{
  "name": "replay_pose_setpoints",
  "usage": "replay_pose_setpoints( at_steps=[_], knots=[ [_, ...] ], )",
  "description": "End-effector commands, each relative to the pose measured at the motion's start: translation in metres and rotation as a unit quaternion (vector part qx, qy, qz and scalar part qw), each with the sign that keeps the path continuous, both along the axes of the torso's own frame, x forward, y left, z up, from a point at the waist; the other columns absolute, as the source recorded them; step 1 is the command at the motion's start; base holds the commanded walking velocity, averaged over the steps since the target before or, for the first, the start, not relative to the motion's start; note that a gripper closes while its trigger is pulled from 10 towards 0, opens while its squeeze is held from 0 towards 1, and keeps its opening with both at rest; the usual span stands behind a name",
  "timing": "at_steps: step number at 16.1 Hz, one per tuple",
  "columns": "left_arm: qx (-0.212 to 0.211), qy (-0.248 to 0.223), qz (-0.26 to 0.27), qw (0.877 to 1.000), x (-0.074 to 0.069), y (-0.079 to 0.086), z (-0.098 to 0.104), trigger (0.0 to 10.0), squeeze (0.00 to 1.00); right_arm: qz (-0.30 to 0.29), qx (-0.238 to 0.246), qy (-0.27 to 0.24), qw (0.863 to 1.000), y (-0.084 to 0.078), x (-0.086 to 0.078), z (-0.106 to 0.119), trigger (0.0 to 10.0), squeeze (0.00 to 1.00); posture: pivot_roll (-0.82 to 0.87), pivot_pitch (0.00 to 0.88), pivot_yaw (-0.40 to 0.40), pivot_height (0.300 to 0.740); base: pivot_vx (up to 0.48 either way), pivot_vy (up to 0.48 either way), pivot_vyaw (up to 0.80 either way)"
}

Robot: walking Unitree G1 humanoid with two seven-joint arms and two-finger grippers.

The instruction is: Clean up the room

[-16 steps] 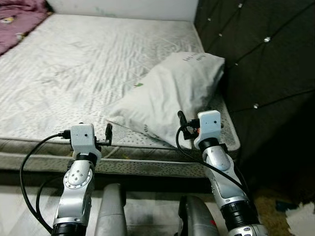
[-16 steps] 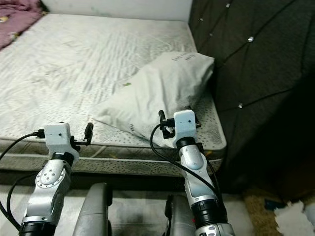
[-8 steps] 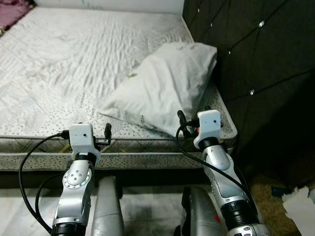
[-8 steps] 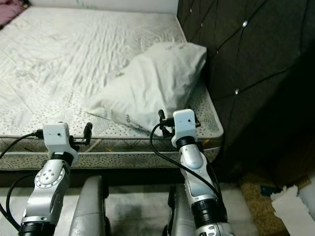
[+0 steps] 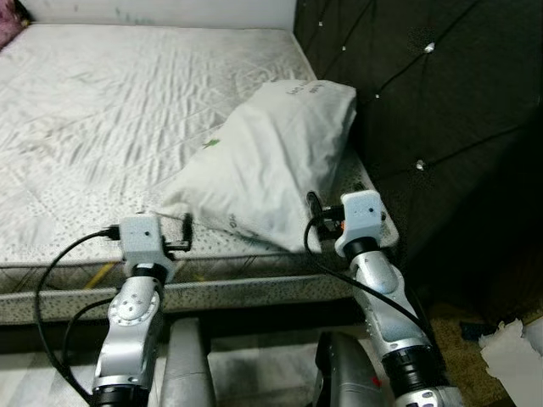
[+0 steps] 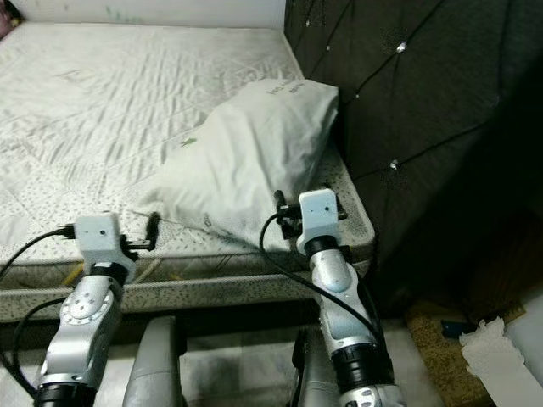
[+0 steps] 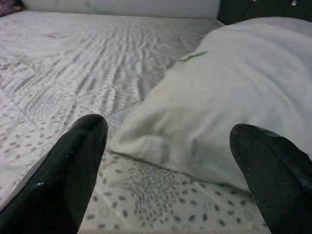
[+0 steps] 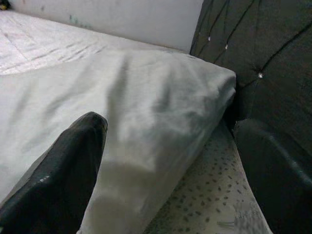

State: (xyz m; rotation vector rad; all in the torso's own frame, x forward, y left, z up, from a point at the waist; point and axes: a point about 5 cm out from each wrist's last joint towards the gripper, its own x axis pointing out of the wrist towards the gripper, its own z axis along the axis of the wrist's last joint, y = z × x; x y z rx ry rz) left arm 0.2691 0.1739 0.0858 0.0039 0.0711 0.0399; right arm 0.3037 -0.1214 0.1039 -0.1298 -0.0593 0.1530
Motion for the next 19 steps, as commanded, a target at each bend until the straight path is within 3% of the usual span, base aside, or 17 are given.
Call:
replay_pose_setpoints(
  at_steps=[1, 5, 9, 11, 16, 19],
  knots=[
    [0.002, -0.001, 0.0, 1.0, 0.002, 0.002, 0.002, 10.0, 0.0, 0.003, -0.001, -0.001, 1.0, 0.001, 0.002, 0.003, 10.0, 0.0, 0.1, 0.0, -0.041, 0.534, 0.251, 0.0, 0.0],
    [0.003, -0.003, -0.01, 1.0, 0.002, 0.0, 0.002, 10.0, 0.0, 0.005, -0.001, 0.0, 1.0, 0.001, 0.002, 0.002, 10.0, 0.0, 0.11, 0.0, -0.041, 0.534, 0.0, 0.0, 0.0],
    [0.007, 0.001, -0.009, 1.0, 0.002, 0.0, 0.001, 10.0, 0.0, 0.013, 0.003, 0.001, 1.0, 0.003, 0.002, 0.002, 10.0, 0.0, 0.11, 0.0, -0.039, 0.499, 0.0, 0.0, 0.0],
    [0.032, 0.001, 0.004, 0.999, 0.002, 0.002, 0.003, 10.0, 0.0, 0.047, 0.001, 0.016, 0.999, 0.005, 0.005, 0.004, 10.0, 0.0, 0.11, 0.0, -0.038, 0.499, 0.0, 0.0, 0.0],
    [0.022, 0.009, 0.018, 1.0, -0.006, 0.007, 0.008, 10.0, 0.0, 0.09, -0.033, 0.079, 0.992, -0.014, 0.027, 0.007, 10.0, 0.0, 0.11, 0.0, -0.044, 0.499, 0.0, 0.0, 0.0],
    [0.015, 0.024, 0.033, 0.999, -0.011, 0.013, 0.005, 10.0, 0.0, 0.16, -0.013, 0.126, 0.979, -0.003, 0.026, 0.002, 10.0, 0.0, 0.13, 0.0, -0.036, 0.499, 0.0, 0.0, 0.0]
  ],
)
